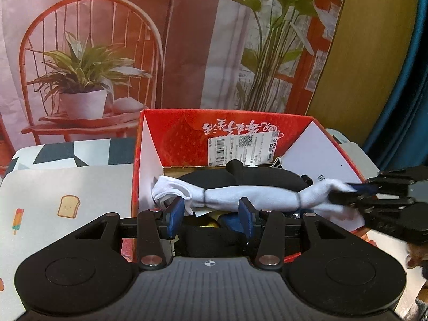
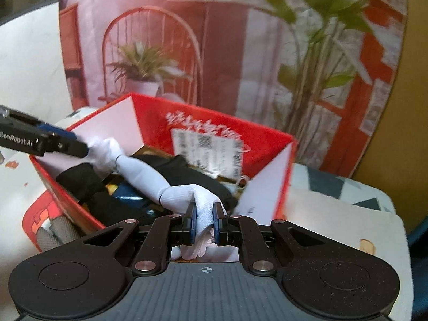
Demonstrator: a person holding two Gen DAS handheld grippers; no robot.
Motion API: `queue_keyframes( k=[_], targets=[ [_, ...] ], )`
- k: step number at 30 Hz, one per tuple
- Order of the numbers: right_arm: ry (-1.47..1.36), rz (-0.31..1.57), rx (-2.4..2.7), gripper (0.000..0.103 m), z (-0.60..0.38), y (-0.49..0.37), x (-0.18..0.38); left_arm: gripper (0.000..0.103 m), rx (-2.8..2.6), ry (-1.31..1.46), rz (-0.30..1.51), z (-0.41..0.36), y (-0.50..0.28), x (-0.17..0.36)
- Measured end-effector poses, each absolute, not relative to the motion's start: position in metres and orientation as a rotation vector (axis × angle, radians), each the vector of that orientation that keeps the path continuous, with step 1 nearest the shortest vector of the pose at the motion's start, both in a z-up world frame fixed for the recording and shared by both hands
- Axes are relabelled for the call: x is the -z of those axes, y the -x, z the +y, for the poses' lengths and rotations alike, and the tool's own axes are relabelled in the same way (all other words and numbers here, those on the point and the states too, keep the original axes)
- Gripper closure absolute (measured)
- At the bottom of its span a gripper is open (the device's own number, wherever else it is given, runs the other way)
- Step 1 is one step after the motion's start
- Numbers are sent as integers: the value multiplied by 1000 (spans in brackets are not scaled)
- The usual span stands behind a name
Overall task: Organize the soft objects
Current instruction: 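Carry the white socks over the box and open the right gripper, then lower the right gripper and grasp the gray knit glove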
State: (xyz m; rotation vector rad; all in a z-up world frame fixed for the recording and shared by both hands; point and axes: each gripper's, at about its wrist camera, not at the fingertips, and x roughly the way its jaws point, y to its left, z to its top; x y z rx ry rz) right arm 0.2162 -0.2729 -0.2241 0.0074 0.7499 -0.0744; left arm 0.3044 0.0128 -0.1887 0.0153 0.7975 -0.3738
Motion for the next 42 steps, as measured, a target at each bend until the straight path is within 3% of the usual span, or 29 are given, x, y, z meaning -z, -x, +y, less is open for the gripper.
queue_keyframes(
  k=[5, 11, 16, 21, 24, 42],
  targets=[
    [-7, 776, 103, 91, -270, -225, 232, 56, 365, -24, 774, 14, -299, 184],
    [-6, 726, 140, 75, -276, -212, 223, 51, 340, -26, 747, 14, -290, 180],
    [-36, 680, 131, 49, -276, -198, 210, 31, 332, -46, 709, 14, -277, 173],
    [-91, 619, 120, 15, -270, -183, 202, 9, 332, -45, 658, 15, -260, 167],
    [-136, 578, 111, 1, -267, -172, 200, 3, 340, -49, 636, 14, -249, 166],
    [-232, 500, 137, 0, -254, -120, 205, 0, 325, -27, 625, 21, -204, 179]
  ],
)
